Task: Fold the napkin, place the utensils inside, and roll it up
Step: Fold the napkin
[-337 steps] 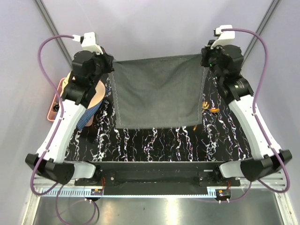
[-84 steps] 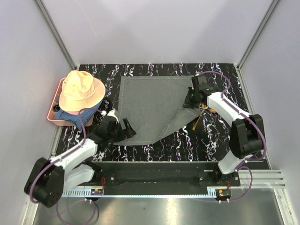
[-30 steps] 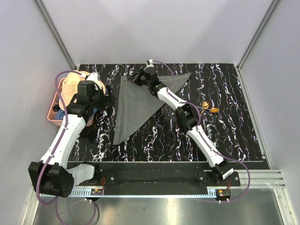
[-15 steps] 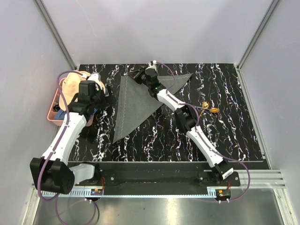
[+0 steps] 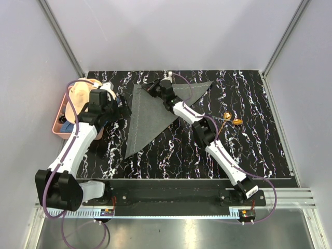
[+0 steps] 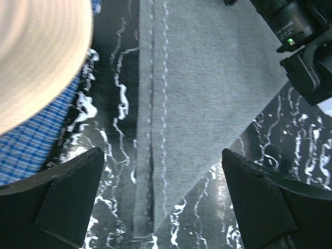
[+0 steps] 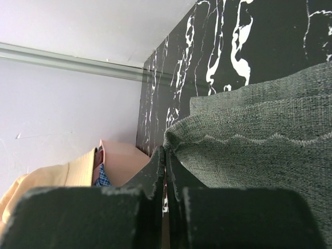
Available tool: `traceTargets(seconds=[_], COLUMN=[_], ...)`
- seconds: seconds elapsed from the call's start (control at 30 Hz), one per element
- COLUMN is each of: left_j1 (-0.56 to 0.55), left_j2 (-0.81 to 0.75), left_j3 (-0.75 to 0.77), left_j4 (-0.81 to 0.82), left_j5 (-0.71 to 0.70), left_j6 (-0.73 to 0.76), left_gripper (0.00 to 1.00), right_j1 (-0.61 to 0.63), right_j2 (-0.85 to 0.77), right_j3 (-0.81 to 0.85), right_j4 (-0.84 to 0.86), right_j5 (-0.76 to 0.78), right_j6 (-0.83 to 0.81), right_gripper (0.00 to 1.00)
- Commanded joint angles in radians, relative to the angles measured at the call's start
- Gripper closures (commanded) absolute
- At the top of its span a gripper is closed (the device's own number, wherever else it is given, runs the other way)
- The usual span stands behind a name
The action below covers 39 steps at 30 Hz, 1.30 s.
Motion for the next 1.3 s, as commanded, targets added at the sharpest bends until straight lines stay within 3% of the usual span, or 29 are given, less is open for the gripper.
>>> traceTargets(seconds=[0.0,0.03,0.2,0.27,0.33,0.53,0.73,0.93,1.1,1.27], left_j1=[0.002,0.002,-0.001,-0.003,-0.007,-0.076,-0.089,-0.092,-0.099,-0.103], left_j2=[0.018,0.019,-0.02,-0.037,-0.042,-0.05,0.011,0.059,0.091,0.093], left_j3=[-0.056,-0.073,-0.161,-0.19,-0.223,-0.332,-0.372,-0.371,-0.386,-0.428], left_j4=[0.066,0.07,0.098,0.11,0.122,0.214,0.28,0.276,0.27,0.28], left_j5=[0.093,0.105,0.103,0.08,0.089,0.077,0.019,-0.022,-0.03,-0.045], left_j6=[-0.084,-0.098,-0.15,-0.162,-0.189,-0.244,-0.268,-0.265,-0.273,-0.279], left_gripper=[0.01,0.01,0.01,0.01,0.01,0.12,0.26,0.35,0.37,0.41], right_j1=[0.013,0.013,0.013,0.011,0.01,-0.021,-0.067,-0.136,-0.182,-0.22], right_j2=[0.002,-0.001,-0.047,-0.07,-0.108,-0.344,-0.691,-1.007,-1.156,-1.23], right_j3=[0.056,0.052,-0.005,-0.022,-0.037,-0.216,-0.563,-1.006,-1.174,-1.323], right_j4=[0.042,0.04,0.034,0.034,0.037,0.048,0.077,0.03,-0.145,-0.184], right_j5=[-0.004,-0.01,-0.067,-0.117,-0.163,-0.297,-0.395,-0.359,-0.253,-0.231], right_j6=[-0.012,-0.023,-0.101,-0.132,-0.152,-0.281,-0.376,-0.465,-0.581,-0.597], right_gripper=[0.87,0.84,0.46,0.34,0.3,0.28,0.28,0.28,0.28,0.28])
